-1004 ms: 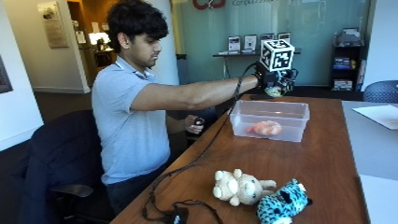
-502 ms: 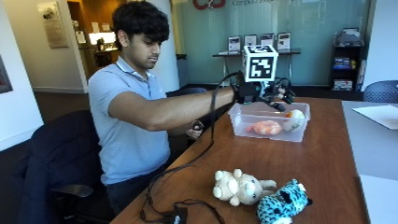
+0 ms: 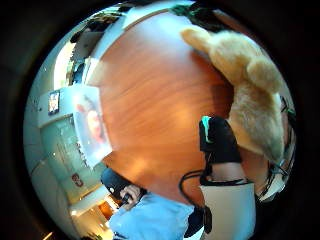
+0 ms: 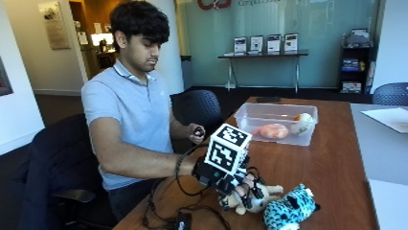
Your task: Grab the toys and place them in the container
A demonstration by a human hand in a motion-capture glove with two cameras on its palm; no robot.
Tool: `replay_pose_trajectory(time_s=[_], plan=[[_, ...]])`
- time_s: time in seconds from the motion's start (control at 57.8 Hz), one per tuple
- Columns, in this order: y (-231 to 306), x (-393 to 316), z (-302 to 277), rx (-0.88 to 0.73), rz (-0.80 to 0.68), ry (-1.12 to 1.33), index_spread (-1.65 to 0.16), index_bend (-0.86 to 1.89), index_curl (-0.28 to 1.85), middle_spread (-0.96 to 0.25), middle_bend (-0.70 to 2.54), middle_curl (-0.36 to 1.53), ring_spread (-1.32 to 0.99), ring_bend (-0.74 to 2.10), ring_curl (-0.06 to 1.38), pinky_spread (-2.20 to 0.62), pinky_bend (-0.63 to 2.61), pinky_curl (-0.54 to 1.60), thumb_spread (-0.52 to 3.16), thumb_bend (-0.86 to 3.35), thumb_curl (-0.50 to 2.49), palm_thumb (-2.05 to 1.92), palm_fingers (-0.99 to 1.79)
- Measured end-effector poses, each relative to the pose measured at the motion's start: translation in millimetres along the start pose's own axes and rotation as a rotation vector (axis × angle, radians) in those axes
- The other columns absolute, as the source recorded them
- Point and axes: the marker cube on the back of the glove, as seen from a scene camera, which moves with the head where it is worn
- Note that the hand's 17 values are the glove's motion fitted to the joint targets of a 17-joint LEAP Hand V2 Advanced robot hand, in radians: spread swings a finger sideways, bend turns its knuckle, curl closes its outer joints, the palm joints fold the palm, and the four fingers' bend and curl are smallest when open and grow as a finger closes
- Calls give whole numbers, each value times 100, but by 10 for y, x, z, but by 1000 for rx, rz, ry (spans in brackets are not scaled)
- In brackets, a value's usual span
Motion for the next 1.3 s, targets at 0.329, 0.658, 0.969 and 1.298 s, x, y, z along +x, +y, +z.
replay_pose_trajectory(time_s=[0.329, 0.658, 0.969, 1.298], plan=[[87, -441, -237, 279, -274, -350, -31, 20, 28, 3, 14, 24, -18, 108, 51, -29, 170, 40, 163, 71, 50, 65, 39], [865, -2450, -1711, 345, -782, -492, -30, 19, 34, 2, 15, 24, -22, 105, 52, -30, 165, 40, 158, 87, 65, 78, 44], [897, -3666, -1766, 159, -910, -427, -30, 17, 36, 1, 15, 24, -23, 103, 52, -30, 163, 41, 158, 88, 74, 75, 46], [772, -3585, -1572, 157, -825, -250, -30, 17, 34, 2, 25, 30, -16, 81, 48, -15, 149, 37, 156, 60, 51, 13, -5]])
